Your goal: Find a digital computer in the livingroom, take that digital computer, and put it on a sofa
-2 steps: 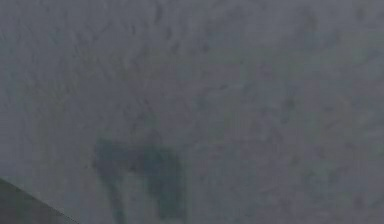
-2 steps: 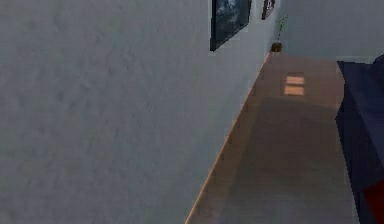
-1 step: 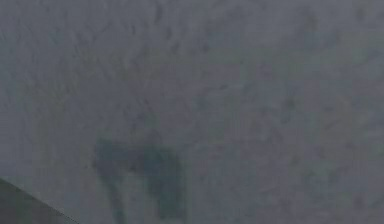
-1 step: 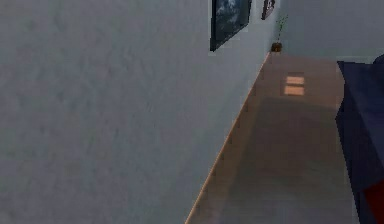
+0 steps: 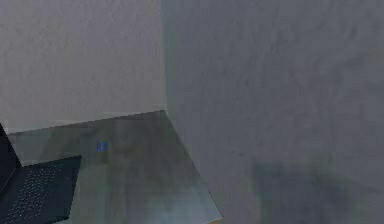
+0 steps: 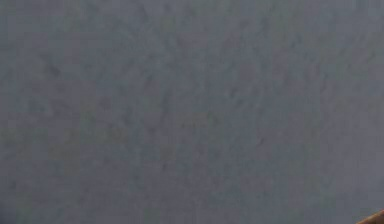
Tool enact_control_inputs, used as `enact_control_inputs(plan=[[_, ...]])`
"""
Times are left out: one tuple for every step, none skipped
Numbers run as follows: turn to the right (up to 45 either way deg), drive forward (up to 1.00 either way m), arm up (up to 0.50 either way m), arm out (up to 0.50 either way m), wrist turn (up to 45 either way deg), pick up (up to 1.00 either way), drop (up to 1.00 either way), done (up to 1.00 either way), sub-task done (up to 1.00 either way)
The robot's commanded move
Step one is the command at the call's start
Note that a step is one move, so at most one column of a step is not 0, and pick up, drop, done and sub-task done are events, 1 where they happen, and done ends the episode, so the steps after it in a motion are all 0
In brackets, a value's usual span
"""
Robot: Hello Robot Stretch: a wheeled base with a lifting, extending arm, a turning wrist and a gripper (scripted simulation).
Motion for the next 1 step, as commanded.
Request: enact_control_inputs(plan=[[-12.0, 0.0, 0.0, 0.0, 0.0, 0.0, 0.0, 0.0, 0.0]])
